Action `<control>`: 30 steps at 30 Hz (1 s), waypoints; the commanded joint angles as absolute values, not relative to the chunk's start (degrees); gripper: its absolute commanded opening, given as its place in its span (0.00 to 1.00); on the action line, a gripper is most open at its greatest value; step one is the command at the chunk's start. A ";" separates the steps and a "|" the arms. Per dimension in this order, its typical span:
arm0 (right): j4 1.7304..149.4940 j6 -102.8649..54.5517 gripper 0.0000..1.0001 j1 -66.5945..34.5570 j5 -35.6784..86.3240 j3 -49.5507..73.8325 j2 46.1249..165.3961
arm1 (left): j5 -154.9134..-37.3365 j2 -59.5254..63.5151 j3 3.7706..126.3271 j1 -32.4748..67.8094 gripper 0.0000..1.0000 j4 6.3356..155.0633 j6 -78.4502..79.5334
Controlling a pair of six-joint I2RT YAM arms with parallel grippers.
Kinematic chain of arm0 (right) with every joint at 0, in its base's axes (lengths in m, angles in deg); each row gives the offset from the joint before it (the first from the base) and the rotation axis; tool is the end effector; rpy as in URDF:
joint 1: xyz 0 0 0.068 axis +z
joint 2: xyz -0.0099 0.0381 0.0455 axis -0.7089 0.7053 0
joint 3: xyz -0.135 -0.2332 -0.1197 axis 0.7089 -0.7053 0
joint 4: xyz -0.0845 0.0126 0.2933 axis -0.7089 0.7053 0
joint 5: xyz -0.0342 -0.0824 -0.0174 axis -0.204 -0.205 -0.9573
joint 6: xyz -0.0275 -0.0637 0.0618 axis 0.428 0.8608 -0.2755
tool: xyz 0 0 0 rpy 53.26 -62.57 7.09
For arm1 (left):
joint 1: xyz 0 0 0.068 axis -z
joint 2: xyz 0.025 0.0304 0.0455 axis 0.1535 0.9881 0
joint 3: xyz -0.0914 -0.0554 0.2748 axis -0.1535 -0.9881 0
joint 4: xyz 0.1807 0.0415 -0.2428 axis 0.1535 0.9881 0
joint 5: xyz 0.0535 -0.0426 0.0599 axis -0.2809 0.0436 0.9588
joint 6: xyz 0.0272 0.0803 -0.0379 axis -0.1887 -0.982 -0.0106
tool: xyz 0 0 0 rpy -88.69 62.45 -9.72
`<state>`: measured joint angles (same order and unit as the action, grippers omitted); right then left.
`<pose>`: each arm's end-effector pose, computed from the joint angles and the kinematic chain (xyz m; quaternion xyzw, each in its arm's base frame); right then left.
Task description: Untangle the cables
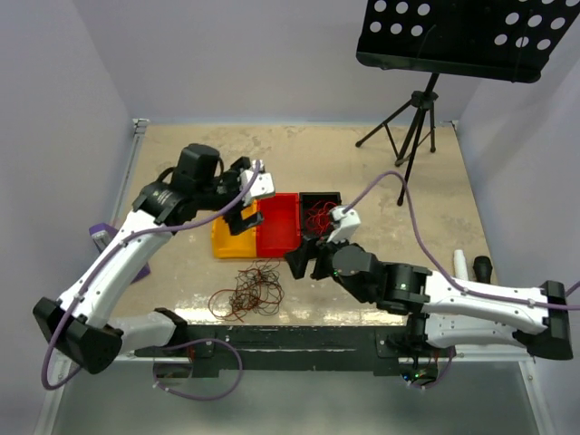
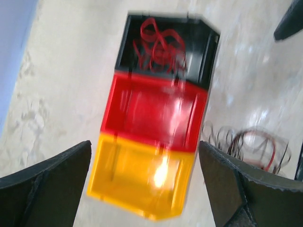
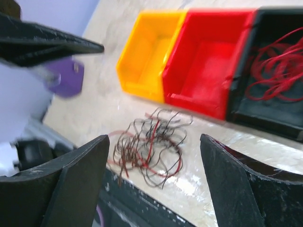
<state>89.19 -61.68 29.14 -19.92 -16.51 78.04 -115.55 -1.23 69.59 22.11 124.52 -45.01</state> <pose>0.1240 0.2525 0.3216 -0.0237 0.7991 0.3286 0.5030 0.2683 -0.2062 0.3800 0.5565 0.6767 -0.2028 0.4373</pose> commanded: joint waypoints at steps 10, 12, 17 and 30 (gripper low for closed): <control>75.98 -51.97 0.88 29.30 5.03 -10.85 104.90 | -114.05 -9.34 48.25 2.87 0.98 139.67 -70.54; 75.98 -51.88 0.88 29.30 5.02 -9.27 108.16 | -115.28 -9.51 47.99 1.37 0.98 140.28 -70.89; 75.81 -51.44 0.84 29.30 6.16 -6.19 115.81 | -116.43 -10.48 44.92 0.84 0.96 140.99 -71.59; 75.37 -56.71 0.23 29.21 3.97 -11.72 116.27 | -120.38 -7.95 36.91 0.92 0.93 138.88 -77.92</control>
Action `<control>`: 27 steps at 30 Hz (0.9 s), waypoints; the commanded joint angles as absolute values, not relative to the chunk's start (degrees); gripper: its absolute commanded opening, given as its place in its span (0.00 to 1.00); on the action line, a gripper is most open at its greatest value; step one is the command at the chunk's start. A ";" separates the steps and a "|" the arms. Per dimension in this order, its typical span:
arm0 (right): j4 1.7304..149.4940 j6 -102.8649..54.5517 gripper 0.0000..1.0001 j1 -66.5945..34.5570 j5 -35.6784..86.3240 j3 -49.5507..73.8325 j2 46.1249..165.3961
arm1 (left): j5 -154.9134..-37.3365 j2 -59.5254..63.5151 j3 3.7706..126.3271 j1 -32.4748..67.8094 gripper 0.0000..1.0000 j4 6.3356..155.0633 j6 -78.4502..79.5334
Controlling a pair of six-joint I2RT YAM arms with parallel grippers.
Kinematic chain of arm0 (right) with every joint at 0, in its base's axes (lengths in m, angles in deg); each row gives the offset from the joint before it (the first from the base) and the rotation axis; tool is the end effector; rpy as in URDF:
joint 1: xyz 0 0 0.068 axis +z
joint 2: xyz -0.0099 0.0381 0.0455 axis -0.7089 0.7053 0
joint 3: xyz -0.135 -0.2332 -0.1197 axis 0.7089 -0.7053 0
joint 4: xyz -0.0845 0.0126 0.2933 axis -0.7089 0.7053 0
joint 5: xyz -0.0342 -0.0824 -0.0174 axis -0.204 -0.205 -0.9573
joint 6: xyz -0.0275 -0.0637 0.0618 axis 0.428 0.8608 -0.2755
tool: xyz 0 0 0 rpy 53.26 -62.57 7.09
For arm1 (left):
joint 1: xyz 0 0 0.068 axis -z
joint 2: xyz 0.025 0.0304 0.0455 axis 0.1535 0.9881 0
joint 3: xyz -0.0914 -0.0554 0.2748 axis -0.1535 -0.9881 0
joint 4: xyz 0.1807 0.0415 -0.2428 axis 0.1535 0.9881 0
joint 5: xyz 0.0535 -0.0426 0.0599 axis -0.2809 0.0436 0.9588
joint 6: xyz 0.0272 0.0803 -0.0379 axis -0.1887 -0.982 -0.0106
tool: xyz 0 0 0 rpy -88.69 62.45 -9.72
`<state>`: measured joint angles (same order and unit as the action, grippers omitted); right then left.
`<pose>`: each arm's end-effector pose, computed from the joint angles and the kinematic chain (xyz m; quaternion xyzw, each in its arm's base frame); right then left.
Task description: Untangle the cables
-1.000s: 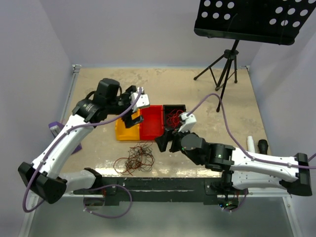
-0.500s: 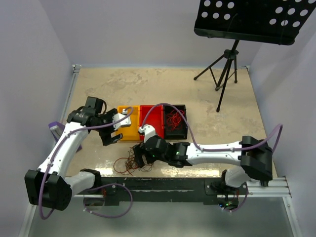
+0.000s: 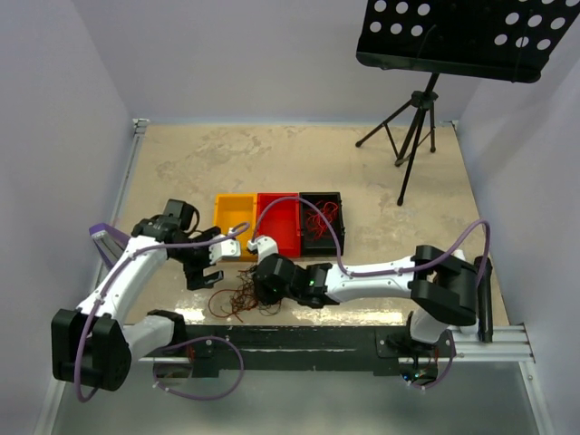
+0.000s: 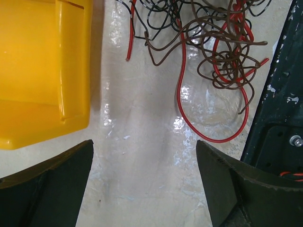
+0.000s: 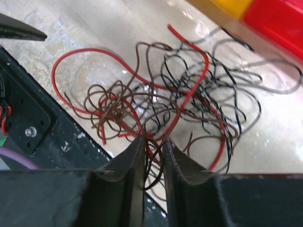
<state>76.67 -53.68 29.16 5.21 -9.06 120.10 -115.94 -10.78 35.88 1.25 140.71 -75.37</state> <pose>0.1313 0.4005 0.1476 -0.2549 0.8751 0.2718 0.3089 0.2048 -0.0764 0.1825 0.6041 0.7522 -0.1666 0.2036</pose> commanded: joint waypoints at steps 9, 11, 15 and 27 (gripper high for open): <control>75.54 -62.25 0.01 29.21 4.23 -19.10 112.93 | -120.56 -1.26 38.85 5.49 0.90 136.59 -74.67; 75.89 -63.31 0.00 29.21 4.23 -20.42 111.70 | -119.60 -0.64 37.97 6.81 0.90 135.98 -74.58; 75.90 -63.40 0.00 29.21 4.15 -21.74 106.70 | -119.33 -0.90 38.49 7.78 0.85 132.47 -72.74; 78.01 -59.01 0.00 29.21 3.88 -20.25 87.88 | -134.07 1.47 55.89 7.78 0.79 134.13 -63.42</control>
